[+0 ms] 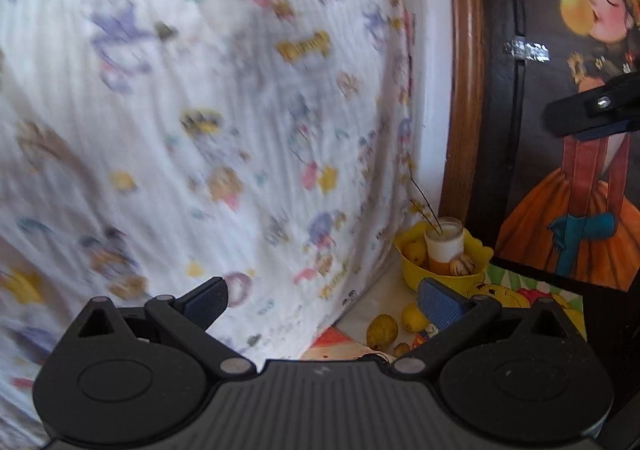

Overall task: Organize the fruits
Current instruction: 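Swing both grippers back toward the remaining loose fruit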

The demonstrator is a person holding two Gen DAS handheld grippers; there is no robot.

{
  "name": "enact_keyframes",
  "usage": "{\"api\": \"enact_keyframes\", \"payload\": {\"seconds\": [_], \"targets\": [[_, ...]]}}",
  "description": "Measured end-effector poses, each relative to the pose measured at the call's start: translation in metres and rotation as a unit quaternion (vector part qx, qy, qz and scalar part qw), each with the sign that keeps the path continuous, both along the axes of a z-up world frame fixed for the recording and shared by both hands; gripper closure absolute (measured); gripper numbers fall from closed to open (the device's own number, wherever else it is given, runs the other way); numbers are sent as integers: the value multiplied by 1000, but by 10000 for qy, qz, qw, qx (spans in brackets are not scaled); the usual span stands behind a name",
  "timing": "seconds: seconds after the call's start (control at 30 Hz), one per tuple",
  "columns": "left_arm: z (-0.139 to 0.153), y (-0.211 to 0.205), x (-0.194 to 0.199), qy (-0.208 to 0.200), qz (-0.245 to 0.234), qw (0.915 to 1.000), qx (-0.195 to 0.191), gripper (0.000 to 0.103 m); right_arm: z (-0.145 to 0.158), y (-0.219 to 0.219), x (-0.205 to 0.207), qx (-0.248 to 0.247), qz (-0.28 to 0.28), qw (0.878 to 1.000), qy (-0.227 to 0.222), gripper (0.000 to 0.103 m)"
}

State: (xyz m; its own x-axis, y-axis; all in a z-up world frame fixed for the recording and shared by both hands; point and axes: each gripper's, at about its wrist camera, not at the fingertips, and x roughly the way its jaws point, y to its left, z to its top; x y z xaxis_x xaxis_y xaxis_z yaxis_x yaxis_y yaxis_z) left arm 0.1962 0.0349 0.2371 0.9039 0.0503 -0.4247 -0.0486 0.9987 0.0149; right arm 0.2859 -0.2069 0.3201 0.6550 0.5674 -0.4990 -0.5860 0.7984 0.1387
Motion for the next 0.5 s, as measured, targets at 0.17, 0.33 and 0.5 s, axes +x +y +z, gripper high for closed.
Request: {"api": "enact_keyframes", "payload": {"seconds": [0.17,0.33,0.5], "targets": [[-47,-18,20,32,-200,9998,-1,0,-48,0,32,-66,-20,9992,404,0],[-94,-35,41,207,-466,9987,2,0,-94,-6,65,-225,-82,9979,605,0],[-140,-48,60,452,-710,9964,49,0,-146,-14,91,-462,-19,9969,638,1]]}}
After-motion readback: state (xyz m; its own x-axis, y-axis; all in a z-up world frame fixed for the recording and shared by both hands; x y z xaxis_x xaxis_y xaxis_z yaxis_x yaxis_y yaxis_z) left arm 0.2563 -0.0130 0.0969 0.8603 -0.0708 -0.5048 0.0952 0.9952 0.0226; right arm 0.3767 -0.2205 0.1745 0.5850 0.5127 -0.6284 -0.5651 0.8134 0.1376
